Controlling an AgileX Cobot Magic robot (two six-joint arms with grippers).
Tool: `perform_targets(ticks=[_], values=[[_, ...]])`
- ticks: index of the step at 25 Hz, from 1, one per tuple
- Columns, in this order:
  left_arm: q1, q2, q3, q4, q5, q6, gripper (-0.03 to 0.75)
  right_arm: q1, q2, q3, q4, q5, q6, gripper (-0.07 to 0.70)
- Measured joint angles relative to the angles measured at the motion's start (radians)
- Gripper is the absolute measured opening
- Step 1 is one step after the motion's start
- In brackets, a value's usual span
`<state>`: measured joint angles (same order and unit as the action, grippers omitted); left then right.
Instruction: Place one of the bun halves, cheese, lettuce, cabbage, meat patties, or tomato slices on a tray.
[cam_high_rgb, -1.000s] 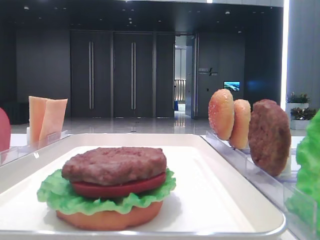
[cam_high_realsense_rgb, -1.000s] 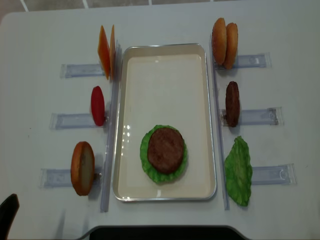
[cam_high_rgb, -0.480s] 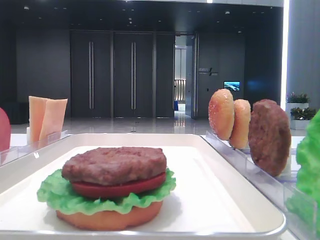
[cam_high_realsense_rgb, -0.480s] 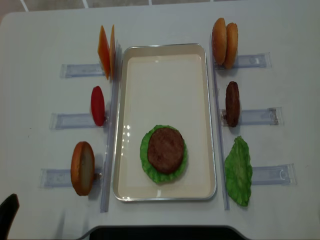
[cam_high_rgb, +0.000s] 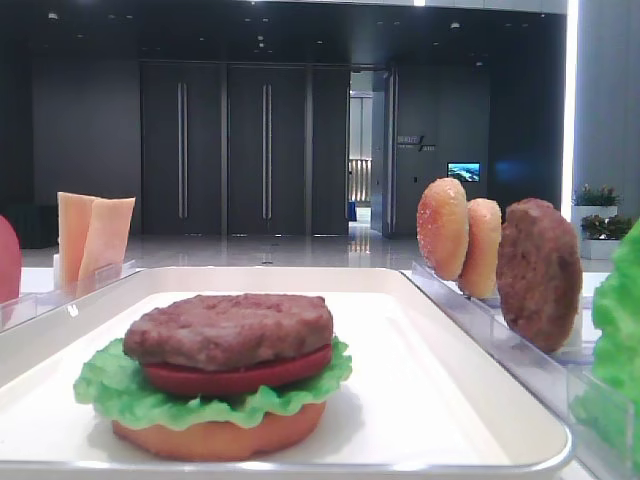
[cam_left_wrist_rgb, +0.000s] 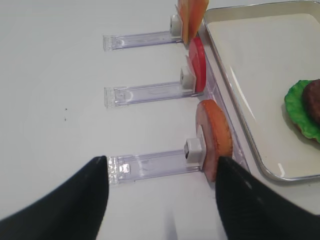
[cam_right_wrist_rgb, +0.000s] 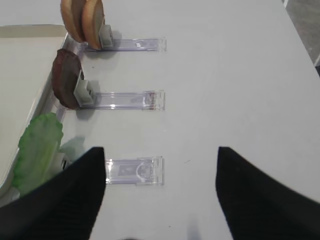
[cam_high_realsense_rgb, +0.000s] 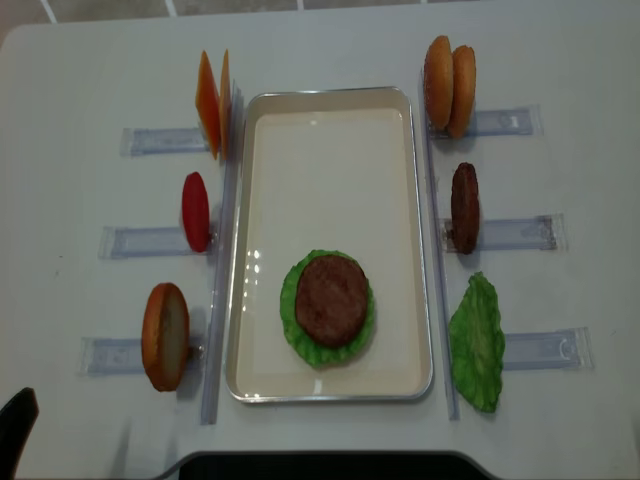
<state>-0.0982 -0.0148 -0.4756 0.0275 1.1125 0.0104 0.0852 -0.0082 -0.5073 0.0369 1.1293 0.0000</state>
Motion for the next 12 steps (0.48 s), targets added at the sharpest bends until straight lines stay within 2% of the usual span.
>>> perform_targets(ticks=[12], values=[[0.0, 0.0, 0.0, 0.0, 0.0, 0.0, 0.513, -0.135, 0.0, 0.0, 0.005, 0.0, 0.0, 0.452]])
